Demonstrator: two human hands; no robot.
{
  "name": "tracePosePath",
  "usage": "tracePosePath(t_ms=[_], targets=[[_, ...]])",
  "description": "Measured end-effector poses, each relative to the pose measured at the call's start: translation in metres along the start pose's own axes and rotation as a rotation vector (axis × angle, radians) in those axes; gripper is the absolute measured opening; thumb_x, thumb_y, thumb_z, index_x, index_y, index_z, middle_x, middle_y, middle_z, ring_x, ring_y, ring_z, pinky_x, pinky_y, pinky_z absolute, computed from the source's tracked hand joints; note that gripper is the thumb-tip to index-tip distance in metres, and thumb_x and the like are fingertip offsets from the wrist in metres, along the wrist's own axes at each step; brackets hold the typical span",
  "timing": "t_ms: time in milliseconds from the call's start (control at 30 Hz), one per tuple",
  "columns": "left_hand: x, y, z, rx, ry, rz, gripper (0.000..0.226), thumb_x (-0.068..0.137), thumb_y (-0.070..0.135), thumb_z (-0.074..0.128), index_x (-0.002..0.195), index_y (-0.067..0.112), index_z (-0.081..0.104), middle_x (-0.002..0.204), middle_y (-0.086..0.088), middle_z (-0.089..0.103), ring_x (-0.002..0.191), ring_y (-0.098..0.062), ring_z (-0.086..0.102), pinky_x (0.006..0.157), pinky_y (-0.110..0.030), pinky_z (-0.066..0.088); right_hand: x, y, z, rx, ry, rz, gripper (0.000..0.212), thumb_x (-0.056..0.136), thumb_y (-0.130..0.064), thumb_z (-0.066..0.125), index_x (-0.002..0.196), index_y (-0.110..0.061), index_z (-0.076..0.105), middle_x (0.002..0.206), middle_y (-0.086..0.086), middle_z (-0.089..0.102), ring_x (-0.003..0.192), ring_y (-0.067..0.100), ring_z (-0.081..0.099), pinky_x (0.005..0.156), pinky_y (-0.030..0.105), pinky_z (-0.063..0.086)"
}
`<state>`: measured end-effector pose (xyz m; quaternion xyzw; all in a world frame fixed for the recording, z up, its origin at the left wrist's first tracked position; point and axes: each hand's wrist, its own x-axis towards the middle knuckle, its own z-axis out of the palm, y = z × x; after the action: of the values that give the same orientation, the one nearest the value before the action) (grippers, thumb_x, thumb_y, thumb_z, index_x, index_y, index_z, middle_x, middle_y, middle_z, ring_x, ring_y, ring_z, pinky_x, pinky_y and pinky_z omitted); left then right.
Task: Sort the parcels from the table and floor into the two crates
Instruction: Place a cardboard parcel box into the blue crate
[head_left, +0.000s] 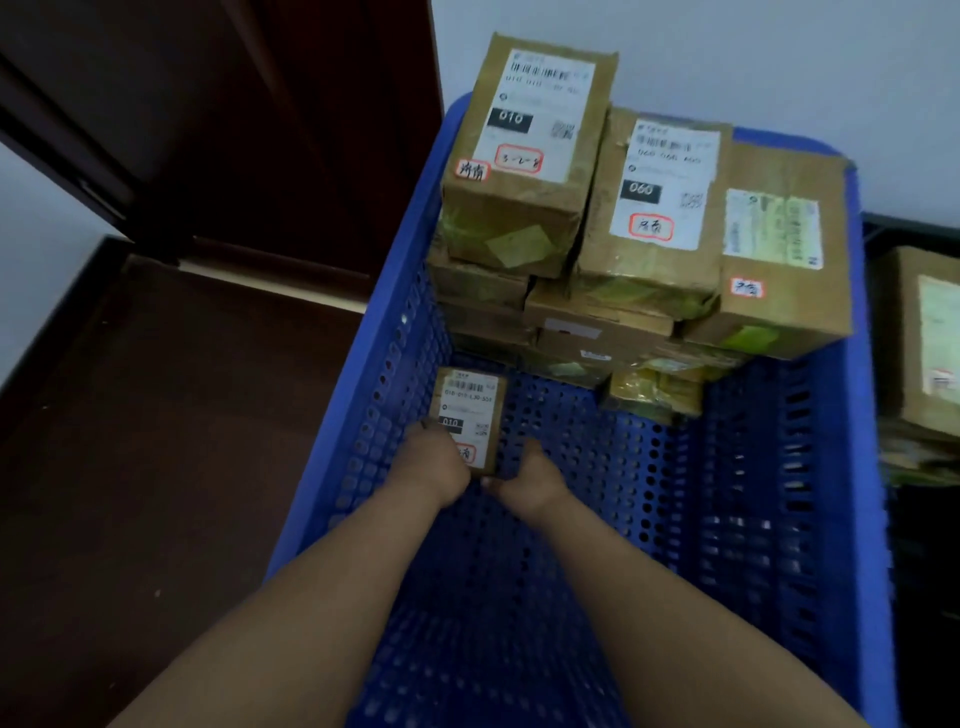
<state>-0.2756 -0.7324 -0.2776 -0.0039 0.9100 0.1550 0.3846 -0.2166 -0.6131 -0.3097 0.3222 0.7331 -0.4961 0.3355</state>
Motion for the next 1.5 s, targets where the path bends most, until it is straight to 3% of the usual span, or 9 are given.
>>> tracePosePath(t_ms=[133, 267, 533, 700, 833, 1000, 1167, 1500], targets=[[-0.052, 0.030, -0.030, 0.128, 0.000, 0.083, 0.056, 0.098, 0.022, 0.048, 0.147, 0.005, 0.026, 0.140, -0.017, 0.033, 0.122, -0.030, 0.044, 0.102, -0.036, 0.042, -0.061, -0.007, -0.033, -0.168, 0.096, -0.048, 0.068, 0.092, -0.032, 0.064, 0.145, -0.010, 0.028, 0.141, 0.012, 0.044, 0.126, 0.027, 0.046, 0.101, 0.033, 0.044], [-0.115, 0.057, -0.047, 0.228, 0.014, 0.167, 0.051, 0.099, 0.028, 0.045, 0.143, 0.007, 0.031, 0.139, -0.017, 0.035, 0.123, -0.033, 0.041, 0.098, -0.043, 0.044, -0.131, -0.017, -0.064, -0.338, 0.156, -0.074, 0.070, 0.094, -0.041, 0.058, 0.148, -0.011, 0.024, 0.146, 0.015, 0.035, 0.130, 0.032, 0.040, 0.102, 0.040, 0.044], [-0.233, 0.087, -0.065, 0.403, 0.009, 0.362, 0.044, 0.098, 0.033, 0.049, 0.134, 0.008, 0.043, 0.133, -0.015, 0.041, 0.120, -0.032, 0.044, 0.093, -0.045, 0.047, -0.272, -0.021, -0.088, -0.496, 0.236, -0.105, 0.059, 0.096, -0.036, 0.056, 0.143, -0.010, 0.032, 0.140, 0.015, 0.039, 0.126, 0.033, 0.041, 0.098, 0.044, 0.045], [-0.274, 0.112, -0.087, 0.541, 0.092, 0.573, 0.039, 0.097, 0.035, 0.049, 0.125, 0.008, 0.047, 0.130, -0.016, 0.042, 0.117, -0.034, 0.045, 0.088, -0.044, 0.045, -0.341, -0.013, -0.104, -0.487, 0.413, -0.053, 0.056, 0.097, -0.035, 0.053, 0.143, -0.011, 0.033, 0.141, 0.015, 0.040, 0.128, 0.034, 0.040, 0.101, 0.045, 0.042], [-0.307, 0.136, -0.085, 0.620, 0.102, 0.712, 0.038, 0.096, 0.033, 0.052, 0.125, 0.009, 0.048, 0.133, -0.016, 0.041, 0.122, -0.035, 0.042, 0.093, -0.046, 0.046, -0.386, 0.003, -0.111, -0.430, 0.522, 0.006, 0.052, 0.097, -0.036, 0.053, 0.140, -0.011, 0.036, 0.139, 0.015, 0.041, 0.127, 0.034, 0.040, 0.100, 0.045, 0.042], [-0.349, 0.170, -0.062, 0.731, 0.074, 0.891, 0.037, 0.097, 0.032, 0.051, 0.127, 0.010, 0.047, 0.133, -0.015, 0.042, 0.121, -0.034, 0.042, 0.094, -0.045, 0.046, -0.430, 0.033, -0.117, -0.329, 0.644, 0.100, 0.042, 0.096, -0.036, 0.054, 0.127, -0.011, 0.043, 0.131, 0.014, 0.044, 0.121, 0.033, 0.042, 0.095, 0.043, 0.043], [-0.389, 0.207, -0.025, 0.831, 0.056, 1.033, 0.040, 0.097, 0.032, 0.051, 0.130, 0.011, 0.045, 0.131, -0.014, 0.042, 0.120, -0.034, 0.042, 0.093, -0.045, 0.046, -0.472, 0.076, -0.130, -0.252, 0.784, 0.180, 0.052, 0.096, -0.036, 0.054, 0.139, -0.013, 0.038, 0.136, 0.013, 0.043, 0.126, 0.032, 0.041, 0.101, 0.042, 0.042], [-0.470, 0.284, 0.111, 1.006, 0.011, 1.183, 0.041, 0.098, 0.030, 0.048, 0.134, 0.012, 0.043, 0.132, -0.013, 0.042, 0.122, -0.033, 0.041, 0.087, -0.041, 0.043, -0.538, 0.226, -0.169, -0.111, 0.878, 0.252, 0.046, 0.097, -0.032, 0.052, 0.137, -0.012, 0.041, 0.137, 0.012, 0.043, 0.127, 0.031, 0.040, 0.099, 0.041, 0.043]])
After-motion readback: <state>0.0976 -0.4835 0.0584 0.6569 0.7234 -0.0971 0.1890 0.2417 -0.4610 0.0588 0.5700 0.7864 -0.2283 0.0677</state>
